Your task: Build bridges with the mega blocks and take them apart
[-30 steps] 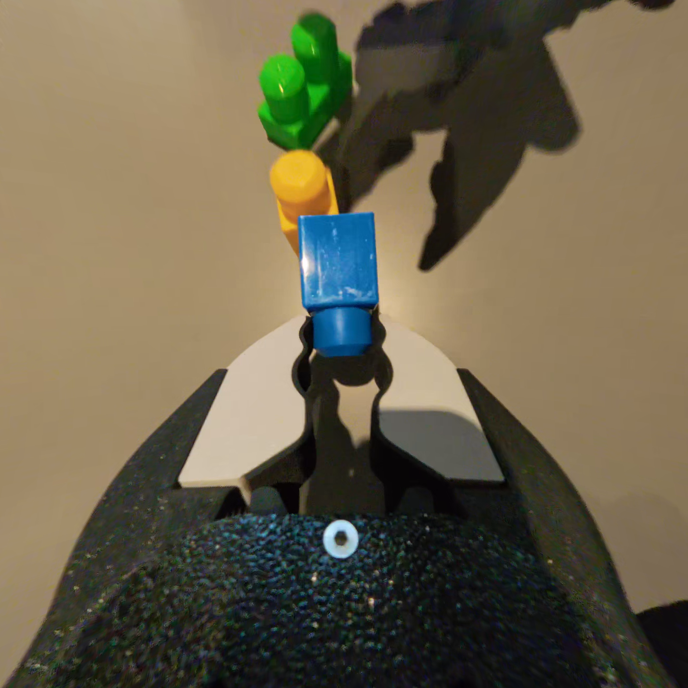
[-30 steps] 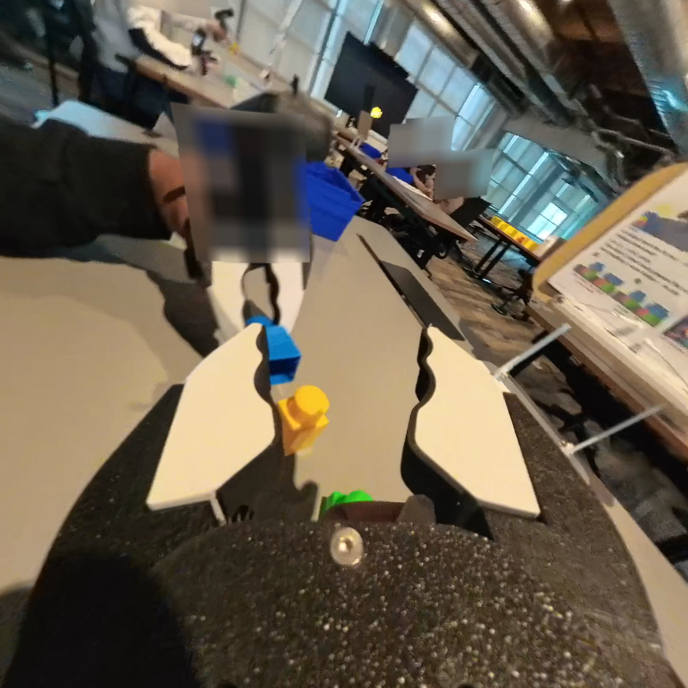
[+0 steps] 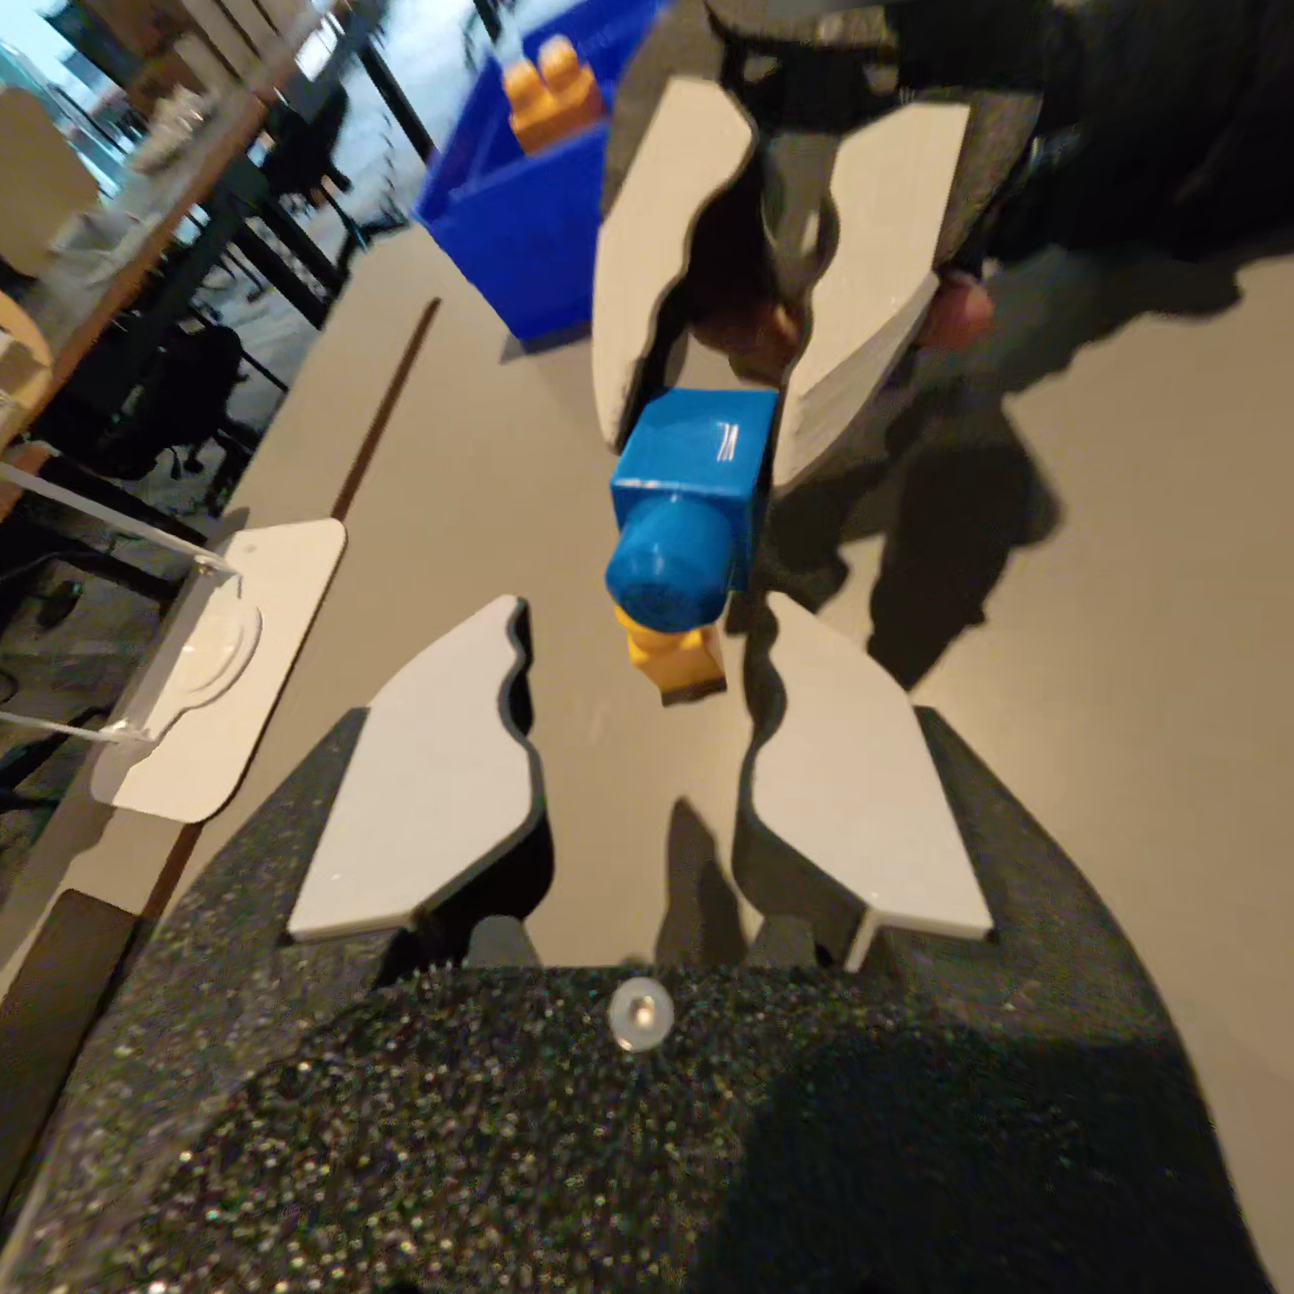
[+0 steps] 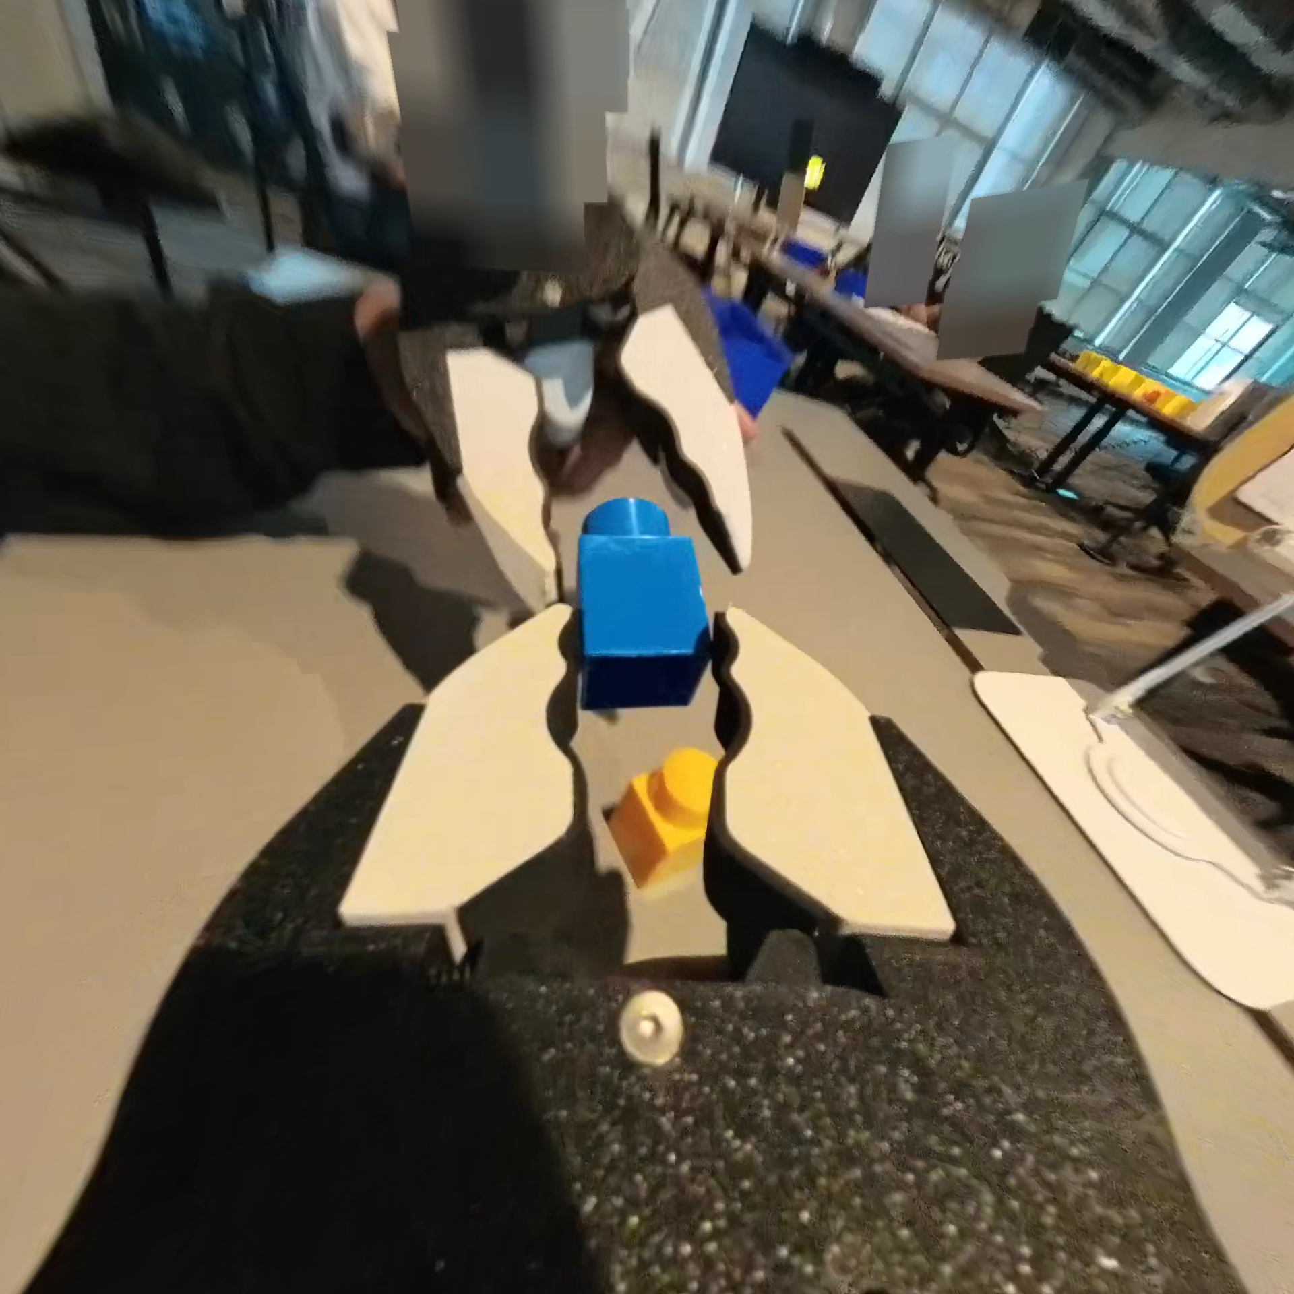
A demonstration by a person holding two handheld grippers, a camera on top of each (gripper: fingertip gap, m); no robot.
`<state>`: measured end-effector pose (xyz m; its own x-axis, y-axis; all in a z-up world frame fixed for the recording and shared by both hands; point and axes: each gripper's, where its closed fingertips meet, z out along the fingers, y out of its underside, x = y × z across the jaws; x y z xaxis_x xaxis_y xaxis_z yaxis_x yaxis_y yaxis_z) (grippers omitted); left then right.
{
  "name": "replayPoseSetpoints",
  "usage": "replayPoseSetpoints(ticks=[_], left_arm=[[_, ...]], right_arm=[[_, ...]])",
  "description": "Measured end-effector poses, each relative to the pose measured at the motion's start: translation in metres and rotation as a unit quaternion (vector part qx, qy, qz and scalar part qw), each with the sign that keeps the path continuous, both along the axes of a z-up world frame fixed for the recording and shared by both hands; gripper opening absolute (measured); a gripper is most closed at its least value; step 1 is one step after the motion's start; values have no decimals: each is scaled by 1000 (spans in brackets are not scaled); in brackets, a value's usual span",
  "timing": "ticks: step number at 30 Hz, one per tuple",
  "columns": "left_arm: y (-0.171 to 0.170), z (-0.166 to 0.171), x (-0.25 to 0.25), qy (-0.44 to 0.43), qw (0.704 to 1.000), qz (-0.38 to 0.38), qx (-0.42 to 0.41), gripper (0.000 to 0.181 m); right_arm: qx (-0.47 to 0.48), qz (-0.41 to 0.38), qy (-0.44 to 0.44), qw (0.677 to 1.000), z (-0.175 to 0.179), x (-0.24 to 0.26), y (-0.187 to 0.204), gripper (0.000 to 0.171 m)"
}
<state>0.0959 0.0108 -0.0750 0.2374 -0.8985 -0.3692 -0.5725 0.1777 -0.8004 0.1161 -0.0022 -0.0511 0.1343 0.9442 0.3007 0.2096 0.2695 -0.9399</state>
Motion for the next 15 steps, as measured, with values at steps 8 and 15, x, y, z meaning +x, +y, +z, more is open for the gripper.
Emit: replayPoseSetpoints(ticks=[8, 15], left_arm=[[-23, 55, 24, -230, 964, -83, -104, 60], [-32, 61, 32, -288, 936, -130, -157, 43]], right_arm=[[-98, 45, 162, 981, 42, 7, -7, 35], [-109, 60, 186, 975, 46, 5, -12, 35]])
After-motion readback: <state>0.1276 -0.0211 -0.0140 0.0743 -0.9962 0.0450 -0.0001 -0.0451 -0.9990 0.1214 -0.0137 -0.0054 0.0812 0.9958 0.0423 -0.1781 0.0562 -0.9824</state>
